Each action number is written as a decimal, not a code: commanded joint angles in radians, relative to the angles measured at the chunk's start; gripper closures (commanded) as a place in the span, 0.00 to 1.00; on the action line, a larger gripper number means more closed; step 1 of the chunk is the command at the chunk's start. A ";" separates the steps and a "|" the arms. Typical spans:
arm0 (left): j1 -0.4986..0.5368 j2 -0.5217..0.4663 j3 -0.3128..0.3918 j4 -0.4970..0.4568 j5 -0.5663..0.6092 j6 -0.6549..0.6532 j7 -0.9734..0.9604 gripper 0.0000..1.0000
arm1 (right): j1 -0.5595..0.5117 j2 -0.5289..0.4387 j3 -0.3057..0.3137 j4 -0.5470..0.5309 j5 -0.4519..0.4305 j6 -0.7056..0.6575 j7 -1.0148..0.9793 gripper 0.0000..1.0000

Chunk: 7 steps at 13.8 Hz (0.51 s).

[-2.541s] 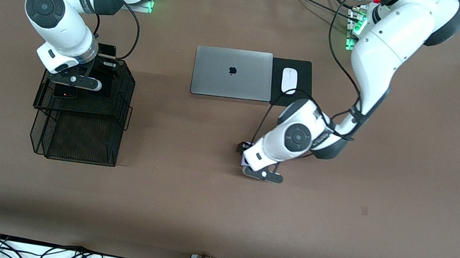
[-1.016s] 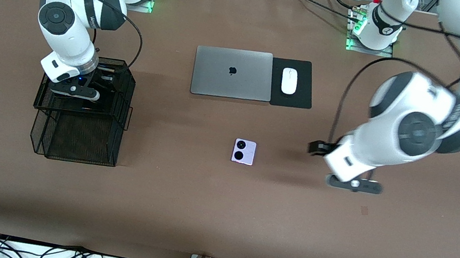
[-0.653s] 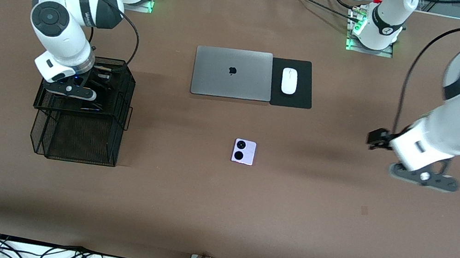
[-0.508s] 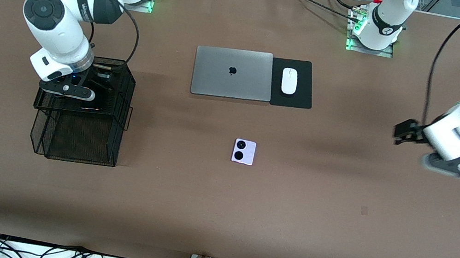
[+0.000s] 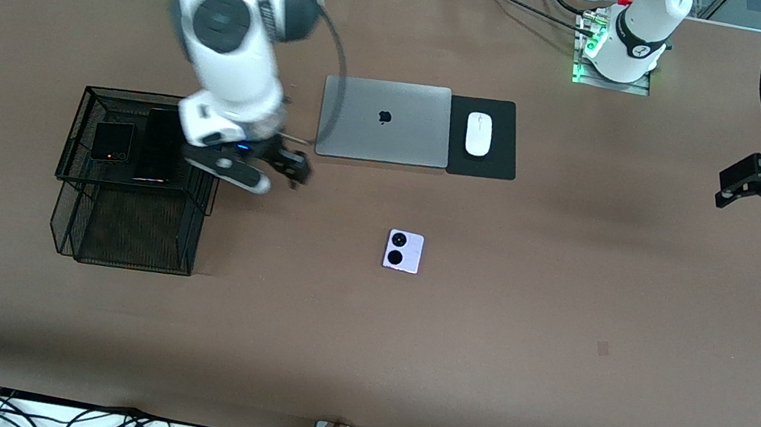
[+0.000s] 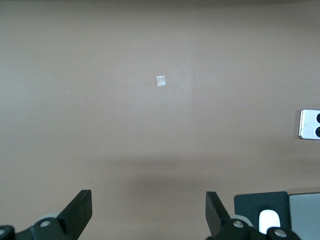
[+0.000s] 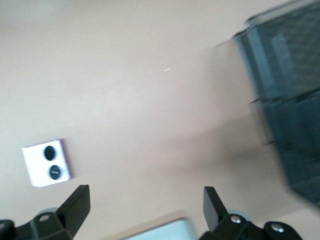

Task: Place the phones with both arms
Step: 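Move the right gripper to the white phone while the left gripper withdraws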

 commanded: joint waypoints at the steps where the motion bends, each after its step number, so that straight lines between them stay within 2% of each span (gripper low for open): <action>1: -0.004 -0.012 0.005 -0.027 0.022 0.026 0.026 0.00 | 0.058 0.222 0.014 0.268 0.004 -0.029 0.188 0.00; 3: -0.004 0.000 0.005 -0.014 0.023 0.027 0.020 0.00 | 0.097 0.320 0.011 0.374 -0.001 -0.023 0.270 0.00; 5: 0.008 0.032 -0.012 0.041 0.028 0.003 0.016 0.00 | 0.128 0.400 0.007 0.460 -0.004 -0.017 0.322 0.00; 7: 0.008 0.045 -0.014 0.058 0.028 -0.010 0.015 0.00 | 0.145 0.475 0.005 0.536 -0.042 -0.014 0.376 0.00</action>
